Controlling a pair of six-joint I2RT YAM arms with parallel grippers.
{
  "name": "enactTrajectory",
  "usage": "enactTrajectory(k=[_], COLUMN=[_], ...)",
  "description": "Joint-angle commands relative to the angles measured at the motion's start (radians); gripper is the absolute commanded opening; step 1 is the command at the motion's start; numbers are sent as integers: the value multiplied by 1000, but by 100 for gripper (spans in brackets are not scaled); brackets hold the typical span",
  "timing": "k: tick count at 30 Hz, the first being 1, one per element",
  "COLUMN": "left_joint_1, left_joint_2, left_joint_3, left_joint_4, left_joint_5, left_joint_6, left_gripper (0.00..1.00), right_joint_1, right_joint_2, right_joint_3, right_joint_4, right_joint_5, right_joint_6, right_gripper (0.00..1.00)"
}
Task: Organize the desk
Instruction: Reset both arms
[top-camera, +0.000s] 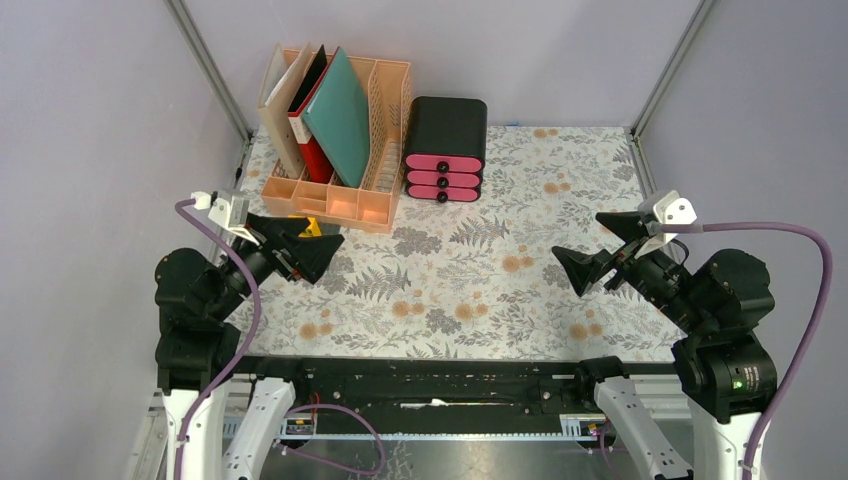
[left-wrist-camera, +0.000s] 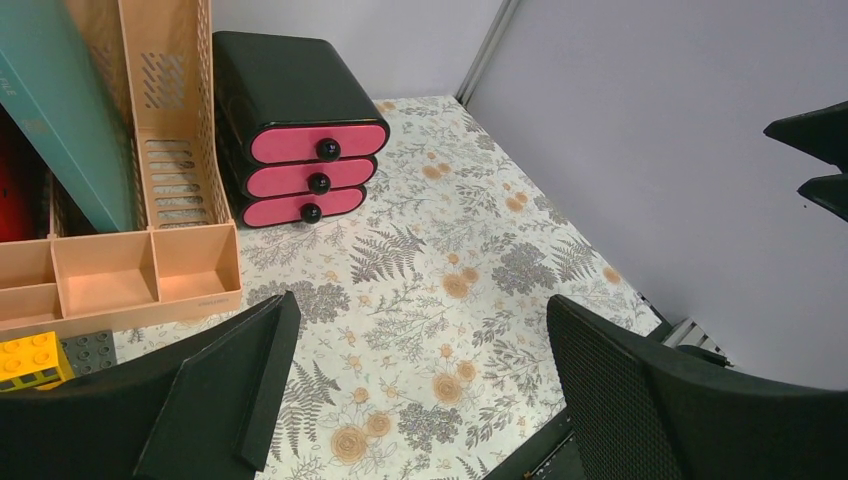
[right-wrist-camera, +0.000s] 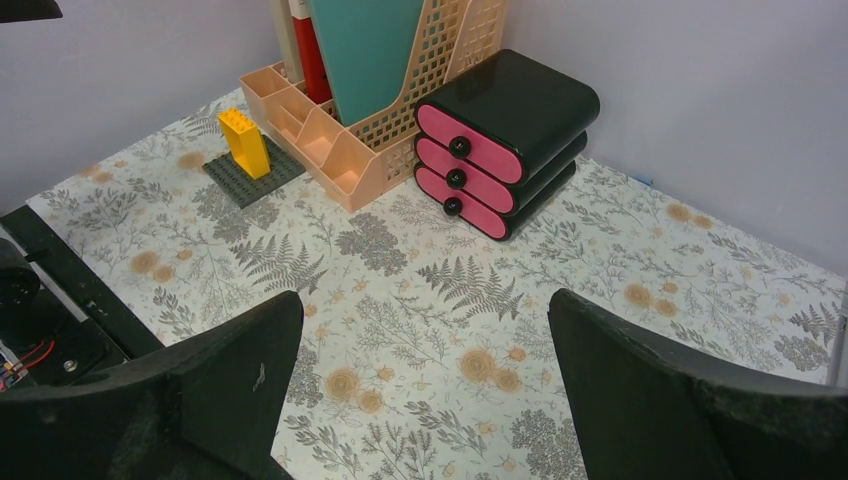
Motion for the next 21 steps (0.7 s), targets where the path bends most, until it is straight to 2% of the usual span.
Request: enactTrajectory(k=[1, 21], left_joint_1=[-4, -14], left_joint_2=[-14, -24], left_joint_3=[-5, -13], left_joint_4=[28, 28], left_joint_5=[-18, -40], left_joint_6=[13, 21], left_gripper=[99, 99], right_joint_1=[-8, -14], right_joint_2=[-10, -5], right_joint_3=[-3, -2], right_joint_4=[36, 41], right_joint_5=[-16, -22], right_joint_6=[13, 24], right_gripper=[100, 100])
